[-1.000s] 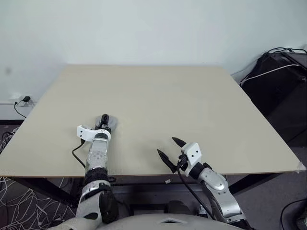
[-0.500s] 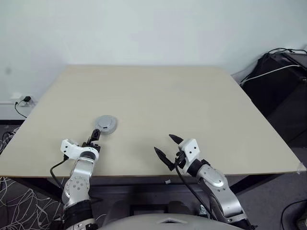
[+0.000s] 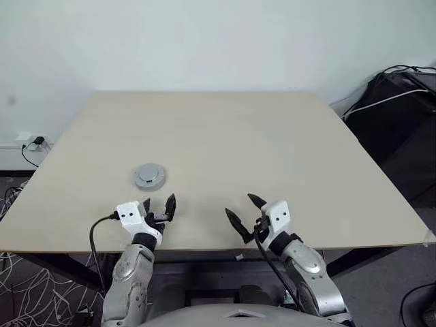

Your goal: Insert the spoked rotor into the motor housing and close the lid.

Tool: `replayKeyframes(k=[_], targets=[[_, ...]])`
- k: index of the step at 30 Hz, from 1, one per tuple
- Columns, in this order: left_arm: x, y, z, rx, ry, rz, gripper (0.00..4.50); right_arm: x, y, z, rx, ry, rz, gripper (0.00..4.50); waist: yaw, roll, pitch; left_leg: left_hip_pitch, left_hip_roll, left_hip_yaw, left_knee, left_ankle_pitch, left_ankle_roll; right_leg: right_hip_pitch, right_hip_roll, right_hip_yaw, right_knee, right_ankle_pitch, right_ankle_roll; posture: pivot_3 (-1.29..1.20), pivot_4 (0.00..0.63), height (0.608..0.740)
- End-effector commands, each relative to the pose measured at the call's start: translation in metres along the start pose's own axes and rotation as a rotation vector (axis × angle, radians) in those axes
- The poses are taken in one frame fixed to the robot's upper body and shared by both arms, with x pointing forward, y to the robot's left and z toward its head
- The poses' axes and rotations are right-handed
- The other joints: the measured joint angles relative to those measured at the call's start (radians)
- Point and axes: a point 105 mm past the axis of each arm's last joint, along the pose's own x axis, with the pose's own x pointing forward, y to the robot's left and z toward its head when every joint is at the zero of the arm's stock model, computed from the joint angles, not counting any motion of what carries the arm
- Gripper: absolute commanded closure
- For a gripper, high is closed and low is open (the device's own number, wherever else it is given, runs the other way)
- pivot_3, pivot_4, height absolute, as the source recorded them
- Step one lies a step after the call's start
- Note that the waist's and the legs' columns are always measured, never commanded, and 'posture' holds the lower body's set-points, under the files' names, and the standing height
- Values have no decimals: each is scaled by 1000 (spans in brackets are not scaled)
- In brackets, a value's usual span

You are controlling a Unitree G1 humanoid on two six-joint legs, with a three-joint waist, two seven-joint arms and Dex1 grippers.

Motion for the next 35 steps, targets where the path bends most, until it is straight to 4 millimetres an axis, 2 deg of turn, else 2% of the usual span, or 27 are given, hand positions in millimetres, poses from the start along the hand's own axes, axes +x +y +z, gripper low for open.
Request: replayKeyframes(k=[1, 8, 12, 16, 35], targets=[[0, -14, 4, 246, -62, -103, 33, -5, -11, 13, -56, -82, -78, 0, 3, 0, 0, 0, -1, 0, 0, 0, 0, 0, 0, 0, 0, 0, 0, 0, 0, 740], [-3, -20, 2, 478, -144, -128, 33, -16, -25, 11, -135, -114, -200, 0, 6, 2, 0, -1, -1, 0, -1, 0, 0, -1, -1, 0, 0, -1, 0, 0, 0, 740], [-6, -31, 0, 469, -167, -146, 33, -22, -29, 2, -95, -96, -239, 0, 9, 2, 0, -1, -1, 0, -1, 0, 0, -1, -2, 0, 1, -1, 0, 0, 0, 740], [-7, -33, 0, 442, -175, -130, 33, -24, -33, -5, -75, -87, -262, 0, 9, 3, 0, -1, -1, 0, -1, 0, 1, -1, -2, 0, 1, -1, 0, 0, 0, 740], [-7, -25, 2, 387, -159, -113, 33, -31, -56, -51, -79, -46, -277, 0, 7, 4, -1, 3, -1, 0, 0, 0, 1, 2, -1, -1, 2, -1, 1, 0, 0, 740]])
